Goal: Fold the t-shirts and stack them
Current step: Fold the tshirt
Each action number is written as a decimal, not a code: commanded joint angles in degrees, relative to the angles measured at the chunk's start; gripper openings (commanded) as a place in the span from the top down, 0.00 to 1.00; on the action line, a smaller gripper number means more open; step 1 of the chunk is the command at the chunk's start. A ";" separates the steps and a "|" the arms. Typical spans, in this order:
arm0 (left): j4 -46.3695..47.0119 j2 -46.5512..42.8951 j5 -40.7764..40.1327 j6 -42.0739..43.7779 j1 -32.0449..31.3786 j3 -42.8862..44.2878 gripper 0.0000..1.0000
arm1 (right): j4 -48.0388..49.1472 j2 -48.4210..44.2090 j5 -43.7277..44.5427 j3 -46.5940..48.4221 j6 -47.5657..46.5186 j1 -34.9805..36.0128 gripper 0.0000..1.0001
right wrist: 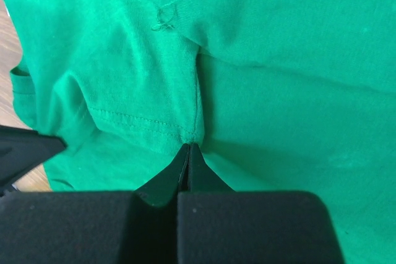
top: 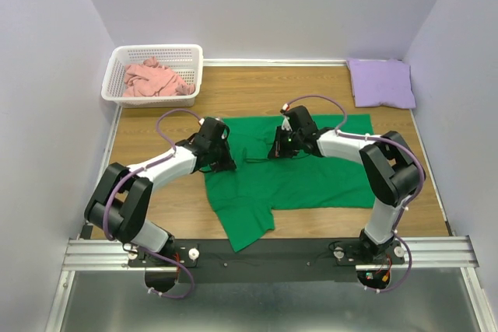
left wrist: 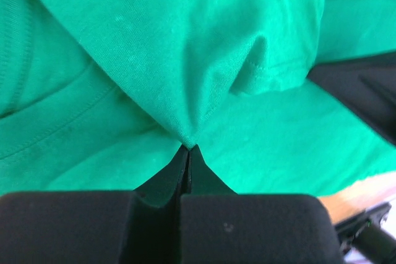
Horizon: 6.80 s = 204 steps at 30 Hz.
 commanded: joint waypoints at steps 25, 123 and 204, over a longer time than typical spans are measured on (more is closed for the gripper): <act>-7.12 3.09 8.21 8.31 3.55 3.27 0.99 | -15.14 4.14 3.05 11.15 -8.69 -0.81 0.98; -21.44 -2.25 -17.01 8.75 3.12 11.89 0.19 | -32.45 -20.71 19.47 7.21 -9.75 -45.81 0.20; -9.84 -3.32 -17.54 12.61 -3.31 -4.12 1.00 | -47.93 -32.59 30.38 -14.42 9.93 -51.26 0.45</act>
